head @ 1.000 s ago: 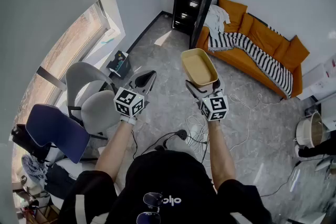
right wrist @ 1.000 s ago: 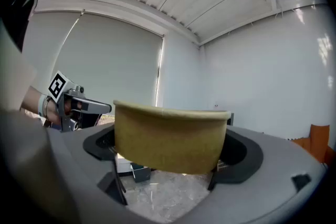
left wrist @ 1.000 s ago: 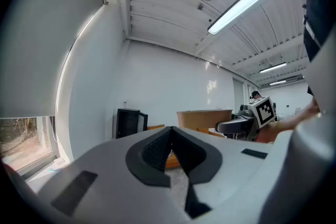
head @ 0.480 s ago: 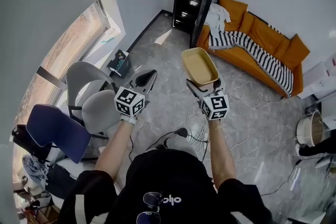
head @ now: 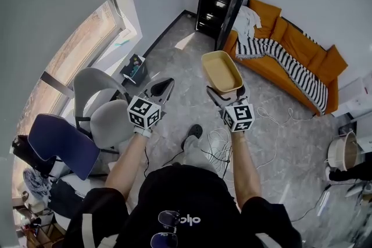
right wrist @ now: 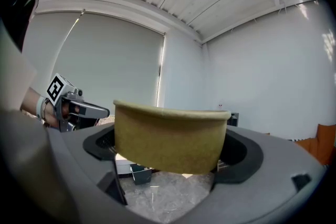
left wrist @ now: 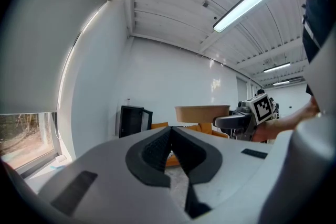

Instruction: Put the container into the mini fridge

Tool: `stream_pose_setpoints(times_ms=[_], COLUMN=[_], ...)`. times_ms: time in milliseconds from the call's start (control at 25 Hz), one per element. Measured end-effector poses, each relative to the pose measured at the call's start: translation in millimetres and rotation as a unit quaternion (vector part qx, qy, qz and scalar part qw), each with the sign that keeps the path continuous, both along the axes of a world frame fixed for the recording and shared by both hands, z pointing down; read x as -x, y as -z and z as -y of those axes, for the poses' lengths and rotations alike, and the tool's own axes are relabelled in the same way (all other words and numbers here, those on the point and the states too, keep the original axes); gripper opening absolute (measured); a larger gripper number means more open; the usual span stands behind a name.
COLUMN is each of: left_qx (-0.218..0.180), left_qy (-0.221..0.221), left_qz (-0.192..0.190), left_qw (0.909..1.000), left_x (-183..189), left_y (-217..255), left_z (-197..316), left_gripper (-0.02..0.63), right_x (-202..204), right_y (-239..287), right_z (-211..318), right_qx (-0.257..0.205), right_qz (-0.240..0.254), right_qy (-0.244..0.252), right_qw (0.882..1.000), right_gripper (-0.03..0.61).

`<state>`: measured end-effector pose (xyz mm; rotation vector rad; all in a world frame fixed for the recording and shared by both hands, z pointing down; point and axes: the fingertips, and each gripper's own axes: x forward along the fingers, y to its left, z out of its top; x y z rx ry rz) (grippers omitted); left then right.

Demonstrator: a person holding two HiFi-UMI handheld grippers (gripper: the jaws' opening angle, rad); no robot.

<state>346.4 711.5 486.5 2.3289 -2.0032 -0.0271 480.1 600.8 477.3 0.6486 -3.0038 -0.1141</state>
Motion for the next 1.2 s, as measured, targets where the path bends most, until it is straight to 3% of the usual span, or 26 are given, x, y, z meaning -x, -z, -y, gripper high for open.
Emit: stream_pose_setpoints(times_ms=[760, 1200], left_qx=[0.020, 0.024], left_qy=[0.018, 0.017], left_qz=[0.000, 0.004], left_qw=[0.9996, 0.9996], left_x=[95, 104], left_y=[5, 7], left_z=[191, 289], left_gripper=[0.008, 0.008], right_x=[100, 109], right_y=[2, 1], right_z=[190, 285], right_qx=[0.006, 0.016], right_qz=[-0.012, 0.001], right_qy=[0.027, 0.024], right_qw=[1.000, 1.000], right_gripper=[0.555, 0.555])
